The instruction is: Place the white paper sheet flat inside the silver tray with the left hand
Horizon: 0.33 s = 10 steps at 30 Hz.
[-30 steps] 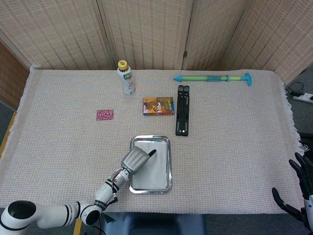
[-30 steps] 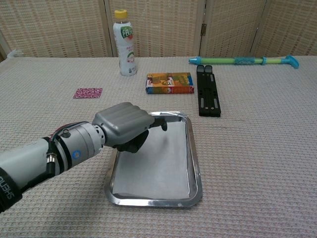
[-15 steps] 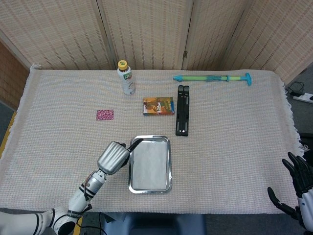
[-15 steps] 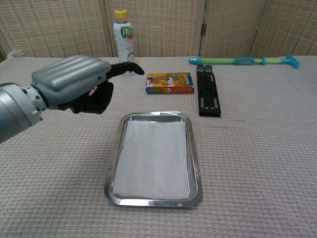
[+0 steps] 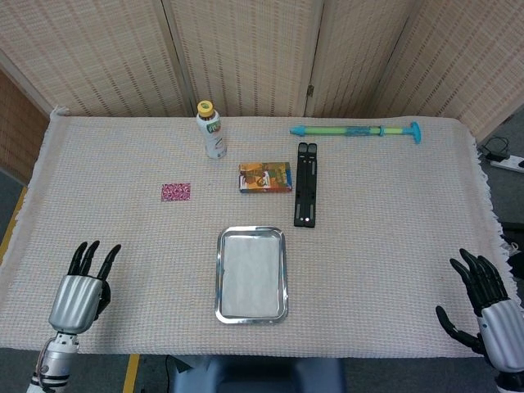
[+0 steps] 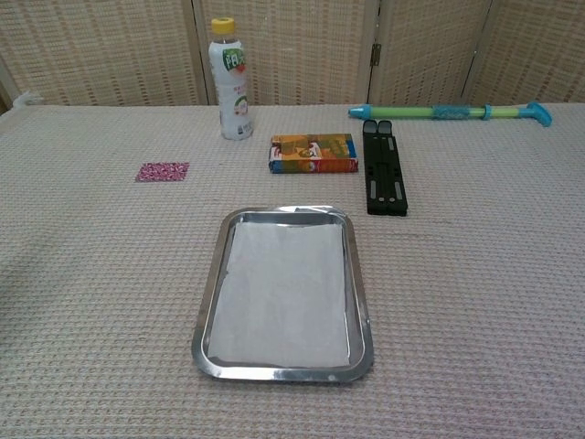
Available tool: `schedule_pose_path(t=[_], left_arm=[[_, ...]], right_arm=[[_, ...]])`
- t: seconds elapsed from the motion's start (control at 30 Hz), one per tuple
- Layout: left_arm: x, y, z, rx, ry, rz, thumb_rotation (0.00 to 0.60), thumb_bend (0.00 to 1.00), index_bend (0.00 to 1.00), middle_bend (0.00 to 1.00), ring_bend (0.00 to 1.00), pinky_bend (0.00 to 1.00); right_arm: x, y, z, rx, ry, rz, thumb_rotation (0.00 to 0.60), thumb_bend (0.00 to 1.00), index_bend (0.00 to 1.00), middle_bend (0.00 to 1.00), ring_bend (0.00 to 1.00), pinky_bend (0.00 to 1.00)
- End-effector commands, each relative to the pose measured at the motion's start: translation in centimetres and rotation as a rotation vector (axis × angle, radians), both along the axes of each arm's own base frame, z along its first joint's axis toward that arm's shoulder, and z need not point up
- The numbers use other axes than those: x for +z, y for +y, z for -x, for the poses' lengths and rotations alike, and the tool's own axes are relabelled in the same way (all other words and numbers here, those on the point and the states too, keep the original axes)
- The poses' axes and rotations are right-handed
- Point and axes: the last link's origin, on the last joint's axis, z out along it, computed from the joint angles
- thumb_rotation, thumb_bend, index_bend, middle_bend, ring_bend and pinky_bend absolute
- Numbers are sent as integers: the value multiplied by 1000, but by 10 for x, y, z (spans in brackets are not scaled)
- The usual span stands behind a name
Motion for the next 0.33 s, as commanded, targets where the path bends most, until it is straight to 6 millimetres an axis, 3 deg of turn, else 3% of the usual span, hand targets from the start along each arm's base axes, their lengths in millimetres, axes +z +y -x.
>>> schedule_pose_path(t=[0.03, 0.13, 0.33], left_arm=[[18, -16, 22, 47, 21, -24, 600, 240, 67, 59, 0, 0], [26, -14, 21, 37, 12, -51, 600, 236, 51, 59, 0, 0], [22, -12, 29, 107, 20, 8, 600, 234, 25, 51, 0, 0]], right_arm=[[-3, -5, 1, -15, 11, 7, 600, 429, 0, 0, 0, 0], [-8, -7, 1, -17, 28, -2, 600, 428, 0, 0, 0, 0], [-14, -11, 1, -22, 44, -11, 600, 428, 0, 0, 0, 0]])
